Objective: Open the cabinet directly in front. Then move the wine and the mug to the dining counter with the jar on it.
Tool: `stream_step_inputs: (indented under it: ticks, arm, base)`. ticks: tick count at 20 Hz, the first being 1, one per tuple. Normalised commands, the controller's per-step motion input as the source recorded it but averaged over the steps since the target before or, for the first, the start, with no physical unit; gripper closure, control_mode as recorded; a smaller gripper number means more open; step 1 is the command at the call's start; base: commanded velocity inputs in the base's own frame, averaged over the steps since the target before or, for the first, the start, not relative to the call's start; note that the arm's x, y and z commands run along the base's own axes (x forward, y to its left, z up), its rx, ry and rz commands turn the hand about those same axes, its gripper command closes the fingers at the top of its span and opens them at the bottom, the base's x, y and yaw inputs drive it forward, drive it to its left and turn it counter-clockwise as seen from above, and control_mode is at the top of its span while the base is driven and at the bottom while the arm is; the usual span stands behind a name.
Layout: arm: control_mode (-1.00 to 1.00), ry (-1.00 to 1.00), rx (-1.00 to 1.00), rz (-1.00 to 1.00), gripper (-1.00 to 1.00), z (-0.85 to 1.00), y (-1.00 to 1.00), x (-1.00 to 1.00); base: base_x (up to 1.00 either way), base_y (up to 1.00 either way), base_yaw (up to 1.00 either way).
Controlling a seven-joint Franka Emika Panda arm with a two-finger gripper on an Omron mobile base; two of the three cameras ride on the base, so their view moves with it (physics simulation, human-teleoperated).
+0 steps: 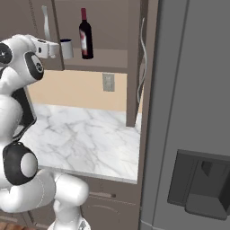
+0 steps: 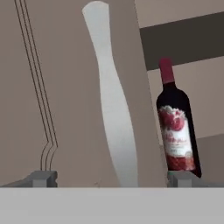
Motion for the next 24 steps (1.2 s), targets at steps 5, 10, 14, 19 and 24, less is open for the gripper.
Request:
stream_step_inputs:
  ticks: [5,10,14,19,24]
  arm:
    - [-1.0,0.19,0.0,0.03,-1.0,0.0,0.02,1.0]
    - [-1.0,0.15,0.0,0.01,-1.0,-0.19,0.24,1.0]
    - [-1.0,0.08,0.0,0.0,1.0,-0.19,0.15,0.68]
    - [-1.0,0.0,0.0,0.0,1.0,0.0,0.0,0.0]
    - [-1.0,-0.1,0.0,0.0,1.0,0.0,0.1,-0.24]
  base:
    - [0.0,0.0,0.0]
    - [0.0,0.0,0.0]
    - [0.0,0.0,0.0]
    - [0.0,0.0,0.0]
    - [0.0,0.0,0.0]
